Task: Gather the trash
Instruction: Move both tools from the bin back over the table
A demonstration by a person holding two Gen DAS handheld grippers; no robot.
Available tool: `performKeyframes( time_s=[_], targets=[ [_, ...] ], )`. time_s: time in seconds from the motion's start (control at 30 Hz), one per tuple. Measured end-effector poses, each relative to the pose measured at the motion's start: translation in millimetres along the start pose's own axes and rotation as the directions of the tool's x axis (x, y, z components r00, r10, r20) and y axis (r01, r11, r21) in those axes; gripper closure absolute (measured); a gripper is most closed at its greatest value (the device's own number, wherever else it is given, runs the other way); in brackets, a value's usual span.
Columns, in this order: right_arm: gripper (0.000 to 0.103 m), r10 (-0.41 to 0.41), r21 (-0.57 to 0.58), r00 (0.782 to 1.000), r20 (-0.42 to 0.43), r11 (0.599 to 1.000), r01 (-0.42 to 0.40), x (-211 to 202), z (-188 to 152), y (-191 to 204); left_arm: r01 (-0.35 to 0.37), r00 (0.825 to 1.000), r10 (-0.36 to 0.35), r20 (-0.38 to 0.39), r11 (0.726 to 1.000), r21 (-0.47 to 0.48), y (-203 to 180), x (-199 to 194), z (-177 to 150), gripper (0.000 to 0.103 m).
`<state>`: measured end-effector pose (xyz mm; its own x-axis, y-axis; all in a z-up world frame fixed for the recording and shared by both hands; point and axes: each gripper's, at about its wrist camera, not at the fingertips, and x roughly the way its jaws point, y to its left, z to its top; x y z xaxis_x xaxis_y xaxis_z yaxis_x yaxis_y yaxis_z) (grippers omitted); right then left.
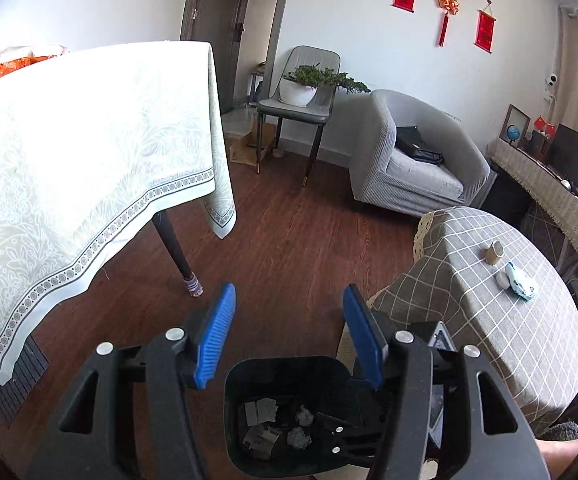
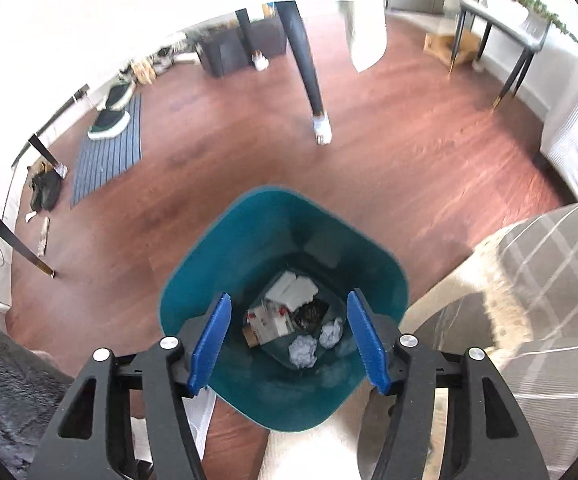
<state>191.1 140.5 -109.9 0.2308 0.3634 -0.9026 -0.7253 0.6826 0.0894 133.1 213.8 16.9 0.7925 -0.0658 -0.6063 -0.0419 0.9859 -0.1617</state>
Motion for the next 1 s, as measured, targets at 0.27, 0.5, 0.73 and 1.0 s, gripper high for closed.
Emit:
performKeyframes(
  time_s=[0.27, 0.5, 0.73, 1.0],
  targets=[
    [0.047, -0.036, -0.002, 0.989, 0.142, 0.999, 0.037, -70, 5, -11, 0.014, 0.998, -0.015, 0.057, 1.000, 0.023, -23, -7, 13, 0.036],
    [0.047, -0.081, 0.058, 0.971, 0.227, 0.996, 0.070, -127, -4, -41, 0.052, 0.995, -0.055, 0.084, 0.998, 0.027, -50, -6, 21, 0.031],
    [0.047, -0.170, 0.157, 0.947, 0.273, 0.979, 0.130, -172, -29, -86, 0.109, 0.991, -0.111, 0.081, 0.994, 0.022, -84, 1, 24, 0.028],
    [0.047, -0.265, 0.253, 0.921, 0.284, 0.948, 0.194, -203, -62, -134, 0.180, 0.983, -0.182, 0.037, 0.982, 0.047, -140, 16, 18, 0.028]
  ],
)
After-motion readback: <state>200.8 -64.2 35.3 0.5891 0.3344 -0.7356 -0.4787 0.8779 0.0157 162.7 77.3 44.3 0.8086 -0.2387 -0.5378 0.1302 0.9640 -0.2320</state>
